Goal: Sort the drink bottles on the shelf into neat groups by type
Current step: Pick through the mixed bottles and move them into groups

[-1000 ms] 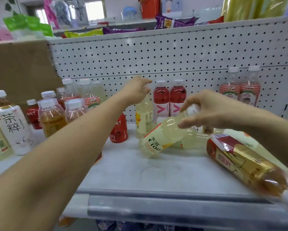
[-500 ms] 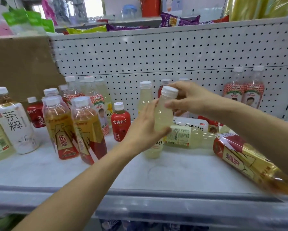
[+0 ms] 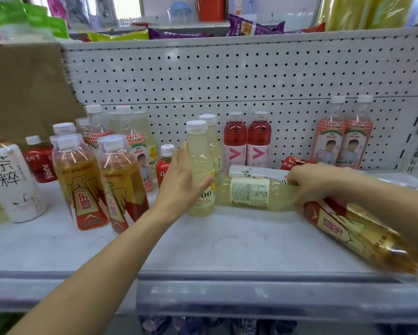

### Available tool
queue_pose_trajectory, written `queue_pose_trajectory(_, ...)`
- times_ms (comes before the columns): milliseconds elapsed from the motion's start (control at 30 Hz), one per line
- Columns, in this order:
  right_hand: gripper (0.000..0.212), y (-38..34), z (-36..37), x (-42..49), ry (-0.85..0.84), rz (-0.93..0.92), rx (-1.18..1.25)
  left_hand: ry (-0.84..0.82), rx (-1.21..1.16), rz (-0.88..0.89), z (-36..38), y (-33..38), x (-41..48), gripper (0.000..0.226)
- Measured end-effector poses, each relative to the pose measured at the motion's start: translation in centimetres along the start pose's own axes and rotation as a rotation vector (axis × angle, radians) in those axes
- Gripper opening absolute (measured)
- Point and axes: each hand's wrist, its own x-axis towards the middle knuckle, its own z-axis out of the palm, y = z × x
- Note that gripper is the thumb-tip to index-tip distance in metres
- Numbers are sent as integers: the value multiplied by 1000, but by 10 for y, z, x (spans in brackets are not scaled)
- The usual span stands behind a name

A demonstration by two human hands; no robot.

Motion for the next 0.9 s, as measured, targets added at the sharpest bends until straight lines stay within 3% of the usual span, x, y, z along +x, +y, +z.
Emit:
queue_pose_trajectory(100,25,3,-18,-11,105,-82,81,126,120,13,0,4,-8,92)
queue_pose_trajectory(200,27,-5,-51,-29,226,-168,319,222,218,130,6,24,-10,90)
queue_pose_trajectory(367,29,-38,-83,-26,426,-297,491,165,246,222,10,50,3,93)
queue_pose_trajectory(533,33,-56,-82,-7,466,-386,676,48,207,215,12,69,22,97)
queue_pose_trajectory(667,34,-26,-72,5,213,-422,880,70,252,230,13,68,33,79)
queue_pose_trajectory(800,41,17,-32,26,-28,-144,380,77,374,270,13,74,37,65)
queue_pose_trajectory(900,41,28,2,39,-104,-50,218,181,594,359,14,79,37,61)
